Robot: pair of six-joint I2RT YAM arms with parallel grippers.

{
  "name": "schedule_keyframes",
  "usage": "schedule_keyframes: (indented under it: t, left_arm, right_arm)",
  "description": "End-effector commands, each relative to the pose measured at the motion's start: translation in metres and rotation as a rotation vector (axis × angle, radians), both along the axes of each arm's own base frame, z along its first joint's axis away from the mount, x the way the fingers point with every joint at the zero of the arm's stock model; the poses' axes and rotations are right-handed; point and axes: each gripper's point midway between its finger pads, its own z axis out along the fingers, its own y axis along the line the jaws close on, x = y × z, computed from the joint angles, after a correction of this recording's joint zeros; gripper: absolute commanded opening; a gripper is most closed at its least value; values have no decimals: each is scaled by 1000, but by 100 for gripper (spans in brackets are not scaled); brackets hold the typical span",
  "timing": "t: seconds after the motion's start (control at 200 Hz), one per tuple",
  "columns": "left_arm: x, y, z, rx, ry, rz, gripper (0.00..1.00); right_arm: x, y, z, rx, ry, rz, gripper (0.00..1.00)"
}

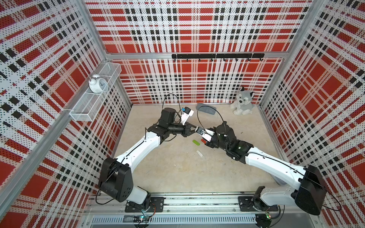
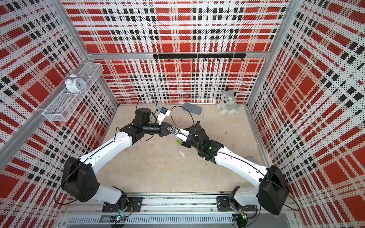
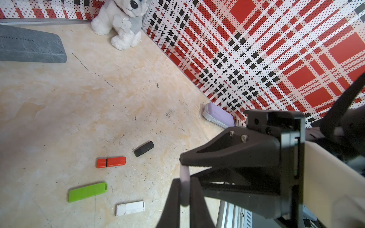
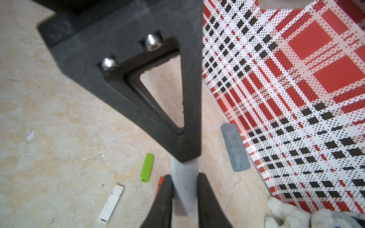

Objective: Close the usb drive cover
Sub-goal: Close the cover of the USB drive, then place the USB drive at the center of the board.

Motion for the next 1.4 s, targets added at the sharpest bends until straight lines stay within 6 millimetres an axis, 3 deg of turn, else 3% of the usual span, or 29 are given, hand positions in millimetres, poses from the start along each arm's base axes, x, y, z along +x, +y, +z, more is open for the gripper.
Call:
schedule_keyframes:
  t: [0.0, 0.15, 0.256, 0.306, 0.431, 0.561, 0.732, 0.927, 1.102, 1.177, 1.207, 1.393]
  left_arm:
    - [-8, -13, -3, -3, 10, -49, 2]
    - [6, -3, 12, 7, -63, 39, 13]
    - [13, 11, 29, -2, -145, 114, 25]
    - [13, 17, 37, -20, -179, 141, 35]
    - [10, 32, 49, -59, -241, 192, 43]
    - [13, 61, 58, -90, -282, 315, 51]
    - [13, 115, 74, -154, -372, 560, 58]
    - [4, 168, 72, -152, -443, 826, 68]
    - [-6, 196, 60, -144, -468, 960, 80]
    - [-9, 203, 56, -137, -470, 998, 91]
    - [-7, 214, 54, -128, -473, 1037, 100]
    - [-9, 229, 45, -108, -471, 1096, 98]
  right_arm:
    - [-12, 23, 64, 178, -119, 106, 10]
    - [-5, 13, 39, 113, -77, 38, 10]
    - [-8, 4, 20, 97, -30, 2, 9]
    - [-11, -1, 11, 92, -9, -12, 9]
    - [-17, -14, -3, 104, 42, -60, 10]
    - [-24, -22, -25, 113, 126, -86, 10]
    - [-40, -1, -64, 144, 357, -32, 10]
    - [-55, 31, -112, 164, 636, 12, 12]
    - [-59, 45, -166, 50, 836, -55, 12]
    - [-59, 47, -187, 7, 896, -87, 12]
    - [-58, 48, -193, -8, 913, -100, 12]
    - [-60, 50, -221, -111, 956, -151, 14]
